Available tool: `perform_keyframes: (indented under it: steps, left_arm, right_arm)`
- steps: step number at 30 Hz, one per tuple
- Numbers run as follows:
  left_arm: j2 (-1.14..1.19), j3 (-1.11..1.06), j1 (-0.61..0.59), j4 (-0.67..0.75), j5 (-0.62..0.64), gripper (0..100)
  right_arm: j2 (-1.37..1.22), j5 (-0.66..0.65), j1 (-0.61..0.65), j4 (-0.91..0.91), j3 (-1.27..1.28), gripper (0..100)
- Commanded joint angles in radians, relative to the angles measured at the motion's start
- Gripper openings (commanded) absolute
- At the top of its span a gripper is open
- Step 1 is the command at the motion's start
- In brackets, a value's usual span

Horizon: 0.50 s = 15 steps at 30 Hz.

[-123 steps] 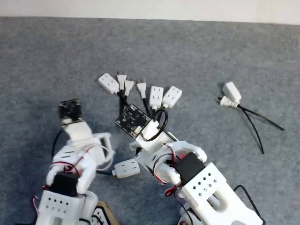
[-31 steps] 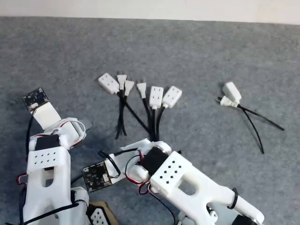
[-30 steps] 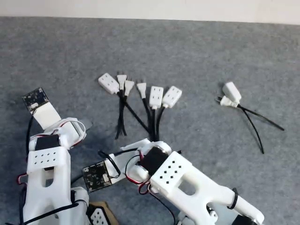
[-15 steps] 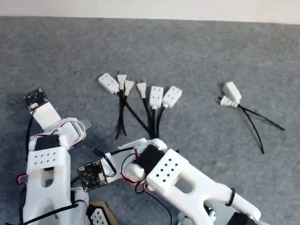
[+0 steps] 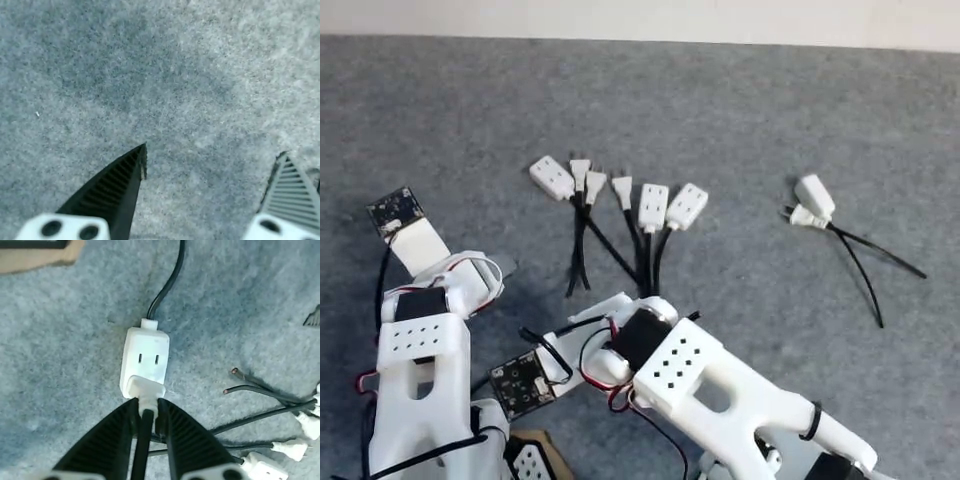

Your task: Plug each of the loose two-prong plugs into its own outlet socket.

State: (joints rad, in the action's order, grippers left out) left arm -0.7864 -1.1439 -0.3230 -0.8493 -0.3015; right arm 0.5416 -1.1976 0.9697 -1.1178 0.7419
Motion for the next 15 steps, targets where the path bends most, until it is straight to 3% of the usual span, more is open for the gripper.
perform_keyframes:
  steps: [1,15]
  left_arm:
    - [0.002,0.041,-0.008,0.009,-0.008,38]
    - [-0.002,0.039,-0.008,0.009,-0.006,38]
  right_arm:
    - [-0.001,-0.040,-0.013,0.010,-0.004,0.5]
    - [-0.001,-0.072,-0.025,0.028,0.065,0.5]
